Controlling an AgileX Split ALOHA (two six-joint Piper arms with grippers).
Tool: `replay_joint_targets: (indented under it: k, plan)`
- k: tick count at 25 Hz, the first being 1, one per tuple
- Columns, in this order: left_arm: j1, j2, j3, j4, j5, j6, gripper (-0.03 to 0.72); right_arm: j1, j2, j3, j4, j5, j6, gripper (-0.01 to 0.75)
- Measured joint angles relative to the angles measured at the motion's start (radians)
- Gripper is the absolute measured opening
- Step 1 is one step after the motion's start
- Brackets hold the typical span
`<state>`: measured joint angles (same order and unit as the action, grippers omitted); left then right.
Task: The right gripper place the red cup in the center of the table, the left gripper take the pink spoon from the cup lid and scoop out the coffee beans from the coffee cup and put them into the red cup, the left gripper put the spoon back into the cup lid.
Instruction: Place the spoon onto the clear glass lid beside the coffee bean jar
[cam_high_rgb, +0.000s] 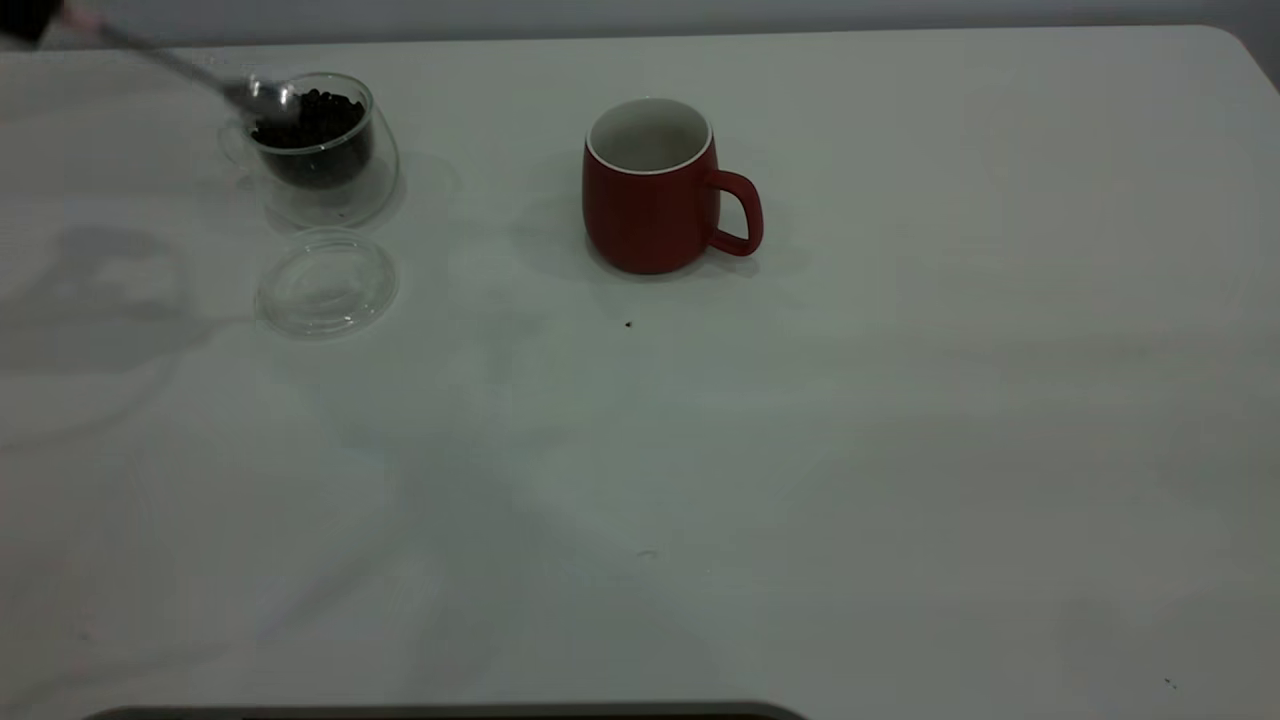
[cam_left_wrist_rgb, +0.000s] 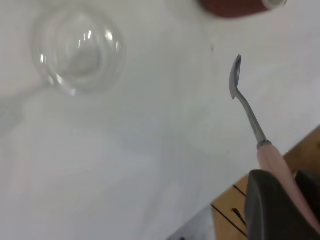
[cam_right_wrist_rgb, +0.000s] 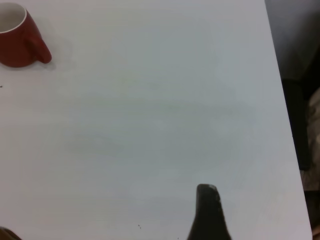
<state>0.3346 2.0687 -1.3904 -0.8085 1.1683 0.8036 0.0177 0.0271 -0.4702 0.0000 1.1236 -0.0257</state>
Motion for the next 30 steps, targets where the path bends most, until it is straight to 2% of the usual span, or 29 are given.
replay_joint_targets:
  k: [3, 7, 14, 22, 30]
  plan:
    - [0.028, 0.063, 0.013, -0.016, -0.032, 0.041, 0.123, 0.000, 0.000, 0.000, 0.000, 0.000, 0.000, 0.589]
    - [0.030, 0.159, 0.014, -0.036, -0.110, 0.094, 0.123, 0.000, 0.000, 0.000, 0.000, 0.000, 0.000, 0.589]
    - [0.027, 0.305, 0.014, -0.229, -0.224, 0.269, 0.123, 0.000, 0.000, 0.000, 0.000, 0.000, 0.000, 0.589]
    - [0.027, 0.395, 0.014, -0.297, -0.221, 0.351, 0.123, 0.000, 0.000, 0.000, 0.000, 0.000, 0.000, 0.589]
    - [0.027, 0.405, -0.018, -0.289, -0.174, 0.393, 0.123, 0.000, 0.000, 0.000, 0.000, 0.000, 0.000, 0.589]
